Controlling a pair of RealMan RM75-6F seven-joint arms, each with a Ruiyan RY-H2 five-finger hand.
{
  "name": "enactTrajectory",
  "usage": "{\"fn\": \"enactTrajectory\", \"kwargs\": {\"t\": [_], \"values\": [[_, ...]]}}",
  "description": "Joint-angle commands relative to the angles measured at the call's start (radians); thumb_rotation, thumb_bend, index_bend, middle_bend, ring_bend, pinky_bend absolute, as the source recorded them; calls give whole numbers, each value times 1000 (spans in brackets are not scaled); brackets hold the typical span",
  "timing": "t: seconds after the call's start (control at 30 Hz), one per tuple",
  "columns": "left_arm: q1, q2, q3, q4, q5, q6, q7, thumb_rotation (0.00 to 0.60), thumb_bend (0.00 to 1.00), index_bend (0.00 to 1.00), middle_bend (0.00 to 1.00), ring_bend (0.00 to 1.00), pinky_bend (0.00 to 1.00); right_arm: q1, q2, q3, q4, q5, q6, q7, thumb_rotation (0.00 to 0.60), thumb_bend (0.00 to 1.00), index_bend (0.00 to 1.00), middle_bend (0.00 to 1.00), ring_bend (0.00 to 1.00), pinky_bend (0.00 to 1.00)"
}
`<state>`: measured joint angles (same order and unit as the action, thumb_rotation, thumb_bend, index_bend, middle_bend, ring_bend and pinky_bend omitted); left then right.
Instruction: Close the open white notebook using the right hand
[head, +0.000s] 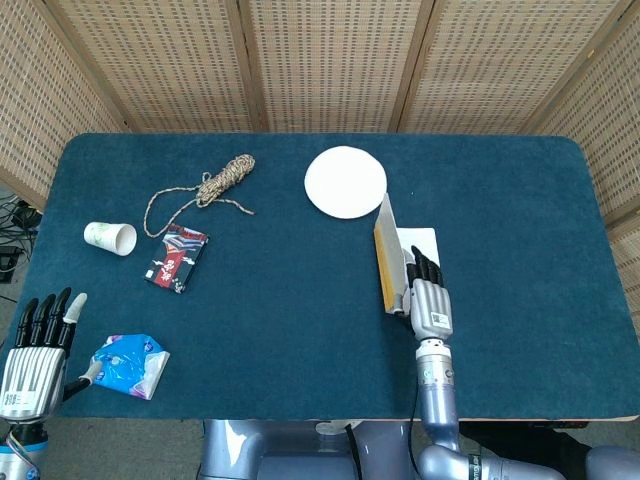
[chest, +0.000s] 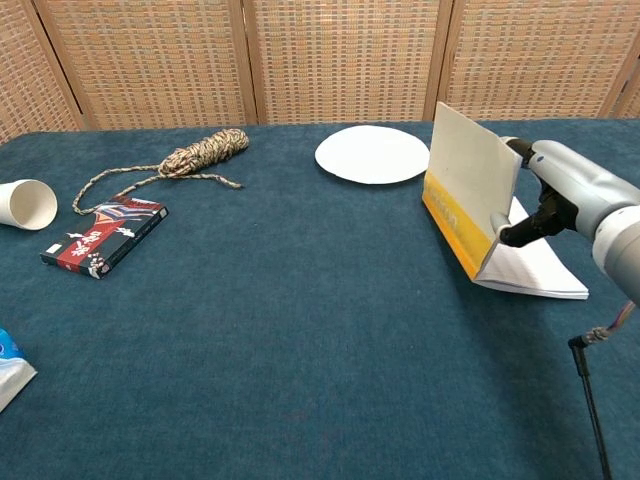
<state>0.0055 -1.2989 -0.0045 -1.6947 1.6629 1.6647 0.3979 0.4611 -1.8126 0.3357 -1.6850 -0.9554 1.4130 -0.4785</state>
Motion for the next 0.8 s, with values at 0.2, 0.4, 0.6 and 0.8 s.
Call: {"fn": "enactTrajectory", "kwargs": {"t": [0.2, 0.4, 0.6, 0.8], "values": [[5, 2, 2, -4, 12, 5, -3, 600, 176, 0, 0, 0, 0, -14, -8, -7, 16, -10, 53, -23, 600, 657, 0, 0, 0, 0], [9, 4, 10, -8, 32, 11, -4, 600, 176, 0, 0, 0, 0, -36, -4, -24, 38, -7, 63, -16, 600, 658, 0, 0, 0, 0], [14, 8, 14, -13, 51, 19, -2, 600, 177, 0, 0, 0, 0, -56, 21, -25, 35, -6, 68, -8, 600, 657, 0, 0, 0, 0], [20, 10, 18, -18, 76, 32, 3, 600, 176, 0, 0, 0, 0, -76, 55, -23, 24, 0, 74, -9, 600, 656, 0, 0, 0, 0]]}}
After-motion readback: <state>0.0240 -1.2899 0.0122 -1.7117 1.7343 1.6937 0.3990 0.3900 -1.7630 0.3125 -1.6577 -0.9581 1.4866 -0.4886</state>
